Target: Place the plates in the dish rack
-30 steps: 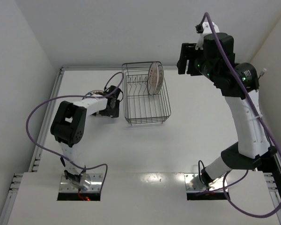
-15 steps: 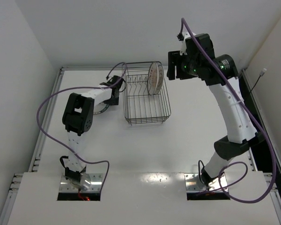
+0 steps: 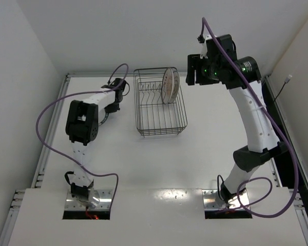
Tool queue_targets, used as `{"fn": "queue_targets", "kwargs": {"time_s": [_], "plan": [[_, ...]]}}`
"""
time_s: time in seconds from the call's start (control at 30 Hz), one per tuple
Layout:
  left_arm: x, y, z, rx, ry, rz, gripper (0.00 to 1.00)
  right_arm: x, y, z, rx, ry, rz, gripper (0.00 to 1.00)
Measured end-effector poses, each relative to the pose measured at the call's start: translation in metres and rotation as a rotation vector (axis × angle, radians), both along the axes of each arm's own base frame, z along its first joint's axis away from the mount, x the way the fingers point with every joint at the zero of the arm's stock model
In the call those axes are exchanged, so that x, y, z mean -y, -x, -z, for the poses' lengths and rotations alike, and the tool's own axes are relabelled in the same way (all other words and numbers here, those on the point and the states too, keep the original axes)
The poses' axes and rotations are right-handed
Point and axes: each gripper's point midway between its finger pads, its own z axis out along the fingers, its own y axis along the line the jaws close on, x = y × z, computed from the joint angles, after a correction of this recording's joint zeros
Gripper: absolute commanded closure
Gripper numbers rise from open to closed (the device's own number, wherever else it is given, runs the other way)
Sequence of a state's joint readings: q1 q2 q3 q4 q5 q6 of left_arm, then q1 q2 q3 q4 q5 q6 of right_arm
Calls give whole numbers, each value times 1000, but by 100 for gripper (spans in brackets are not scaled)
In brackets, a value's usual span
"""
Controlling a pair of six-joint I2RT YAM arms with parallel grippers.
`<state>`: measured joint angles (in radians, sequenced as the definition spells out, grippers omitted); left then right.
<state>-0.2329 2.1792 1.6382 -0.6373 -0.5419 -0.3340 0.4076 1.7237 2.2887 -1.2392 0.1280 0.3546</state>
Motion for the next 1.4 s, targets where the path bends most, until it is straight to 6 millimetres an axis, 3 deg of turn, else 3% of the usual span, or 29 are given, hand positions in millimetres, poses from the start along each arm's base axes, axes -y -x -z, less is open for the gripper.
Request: {"fn": "queue_targets", "kwargs": {"time_s": [0.1,0.2,0.4,0.63,0.87,1.0,1.23,1.3,1.4], "plan": [[8,-1,-12,19,72,-22,100,2,-3,3,-10,-3,5,41],[28,-2,-38,82,212,-48,100,3,-4,3,-14,-14,0,42],[72,-11,-130,316,528,-73,100,2,-3,3,-20,-34,-14,45],[90,-23,-216,516,693,-85,100,3,0,7,-35,-44,-21,46],[117,-40,-260,623,877,-49,100,10,10,3,-25,-48,-14,46],[150,-47,-293,687,1034,46,100,15,18,-3,-5,-55,-10,46],[232,-50,-354,750,1247,304,100,23,22,-6,8,-51,6,46],[250,-49,-356,740,1281,352,100,24,22,-6,8,-49,10,46],[269,-50,-339,690,1298,376,100,28,21,-6,10,-44,21,46]]}}
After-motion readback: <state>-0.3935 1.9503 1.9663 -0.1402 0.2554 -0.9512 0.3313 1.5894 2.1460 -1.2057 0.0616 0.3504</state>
